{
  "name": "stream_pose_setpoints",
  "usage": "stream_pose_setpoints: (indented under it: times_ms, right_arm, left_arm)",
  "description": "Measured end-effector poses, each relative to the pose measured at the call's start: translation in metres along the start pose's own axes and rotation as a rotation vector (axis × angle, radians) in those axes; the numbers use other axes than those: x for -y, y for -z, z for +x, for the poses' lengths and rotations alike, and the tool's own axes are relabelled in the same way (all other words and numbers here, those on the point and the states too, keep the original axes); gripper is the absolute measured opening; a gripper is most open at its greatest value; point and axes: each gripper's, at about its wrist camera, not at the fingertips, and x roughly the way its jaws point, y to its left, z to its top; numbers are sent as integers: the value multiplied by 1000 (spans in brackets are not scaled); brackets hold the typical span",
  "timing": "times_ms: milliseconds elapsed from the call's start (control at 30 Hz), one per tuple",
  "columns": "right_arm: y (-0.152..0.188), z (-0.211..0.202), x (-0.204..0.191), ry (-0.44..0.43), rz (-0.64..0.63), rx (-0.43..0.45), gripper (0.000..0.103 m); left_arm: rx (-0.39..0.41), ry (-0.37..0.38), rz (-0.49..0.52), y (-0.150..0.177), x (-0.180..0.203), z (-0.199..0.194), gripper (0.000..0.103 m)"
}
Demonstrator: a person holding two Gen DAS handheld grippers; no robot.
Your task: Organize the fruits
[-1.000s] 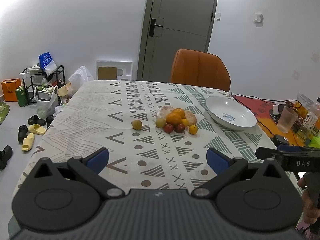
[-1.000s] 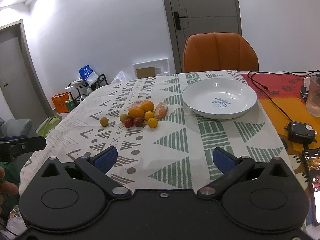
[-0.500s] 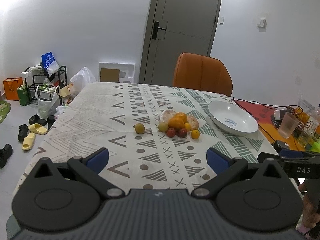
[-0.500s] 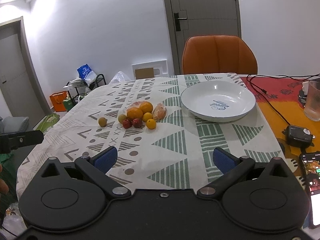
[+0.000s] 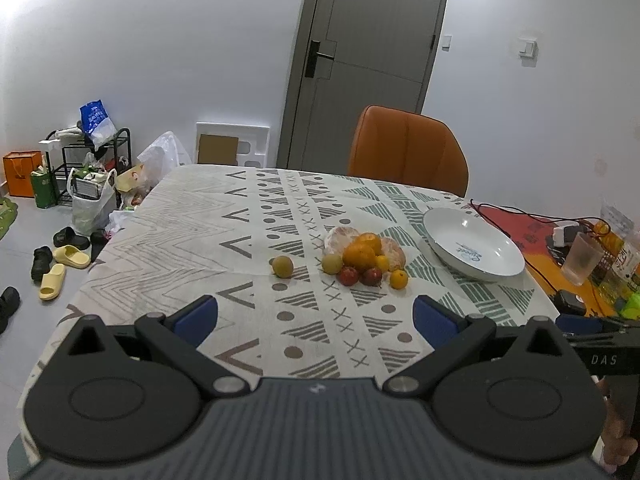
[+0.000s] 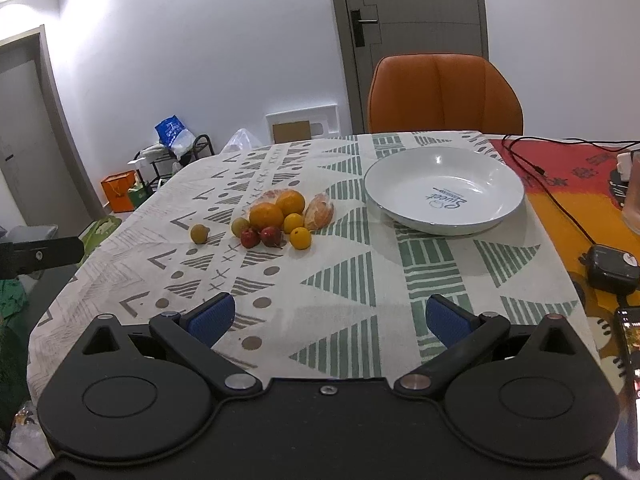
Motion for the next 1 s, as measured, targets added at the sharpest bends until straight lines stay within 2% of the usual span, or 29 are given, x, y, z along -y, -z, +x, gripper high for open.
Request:
stream_pose_setpoints:
  times_ms: [267,633,700,867,1000]
  right_arm:
    - [-9,26,9,-16,16,-25,103]
    - [-22,54,10,-73,33,0,102]
    - [-23,60,10,-92,36,-5,99]
    - [-27,77,11,-134,46,-23,82]
    - [-30,89,11,-151,48,-37,77]
  left_arm:
    - [-11,11,-4,-10,-2,29,101]
    - [-25,17,-7,-17,-4,66,98]
    - [-28,24,-6,-17,-4,73,97]
    - [-33,32,17,-18,1,92,89]
    - [-67,59,8,-20,2,108,82]
